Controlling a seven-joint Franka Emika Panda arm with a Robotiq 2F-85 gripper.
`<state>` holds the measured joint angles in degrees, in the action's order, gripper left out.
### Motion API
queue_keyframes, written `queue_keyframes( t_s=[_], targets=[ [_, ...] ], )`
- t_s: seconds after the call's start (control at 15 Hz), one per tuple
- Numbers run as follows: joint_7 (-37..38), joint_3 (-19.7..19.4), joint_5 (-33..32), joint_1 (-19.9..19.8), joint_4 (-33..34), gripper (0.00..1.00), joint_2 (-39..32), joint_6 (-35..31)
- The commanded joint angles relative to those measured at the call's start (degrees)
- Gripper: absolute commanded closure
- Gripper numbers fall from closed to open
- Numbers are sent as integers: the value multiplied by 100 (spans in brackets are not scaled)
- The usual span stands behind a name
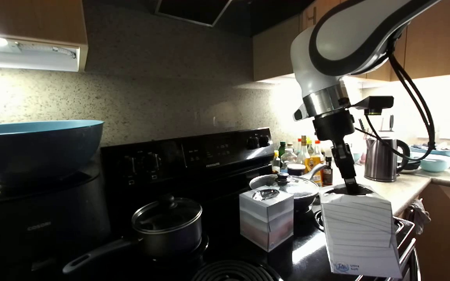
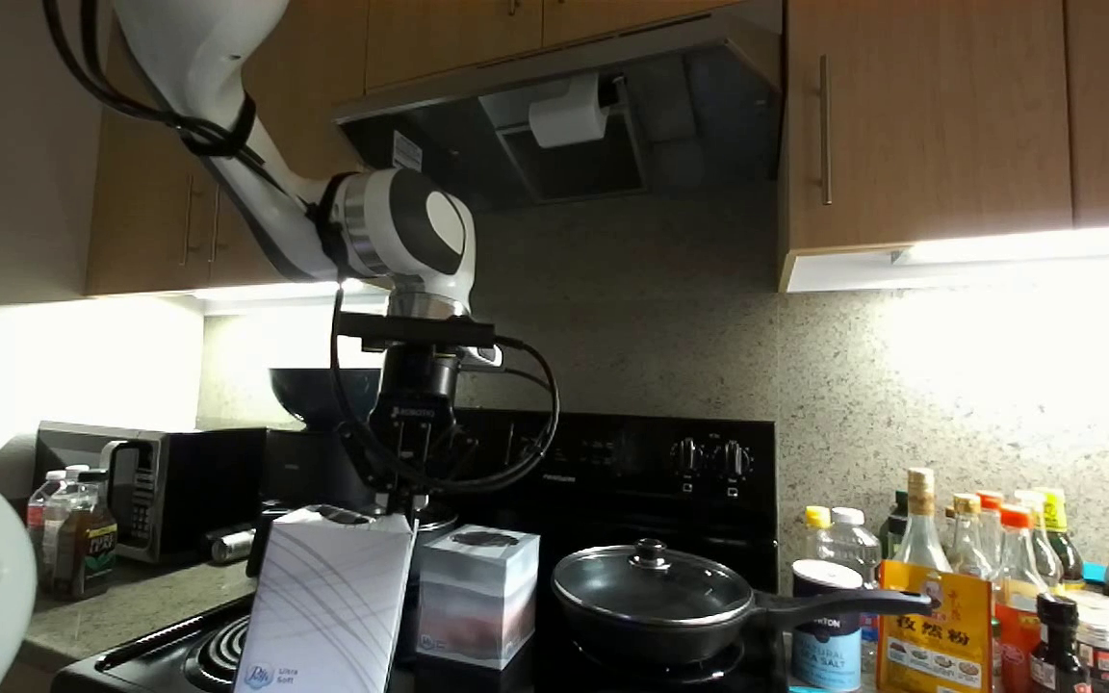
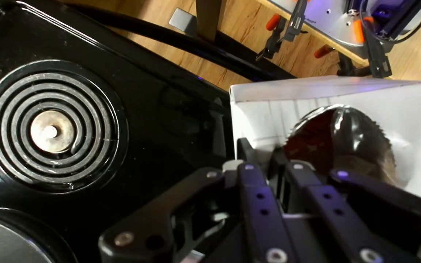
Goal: Turn the front and back tissue boxes to the left
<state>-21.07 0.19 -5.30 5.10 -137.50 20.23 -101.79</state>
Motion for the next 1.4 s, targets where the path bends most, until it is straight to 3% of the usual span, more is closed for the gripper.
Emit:
queue_keyframes(
  t_s=[0.0, 0.07, 0.53, 0.6, 0.87, 0.93, 1.07, 1.33],
  targets=[
    [-8, -8, -3, 11, 4, 97, -2, 8],
    [-665, -63, -69, 117, 70, 97, -86, 49],
    [-2506, -47, -130, 331, 538, 97, -622, 65],
    [-2043, -16, -10, 241, 340, 88, -405, 5],
    [-2349, 10, -16, 262, 478, 88, -607, 4],
    [-2352, 11, -18, 263, 480, 97, -613, 4],
    [-3098, 27, -254, 356, 469, 97, -660, -161],
    [-3754, 187, -693, 385, 533, 97, -872, -533]
  ],
)
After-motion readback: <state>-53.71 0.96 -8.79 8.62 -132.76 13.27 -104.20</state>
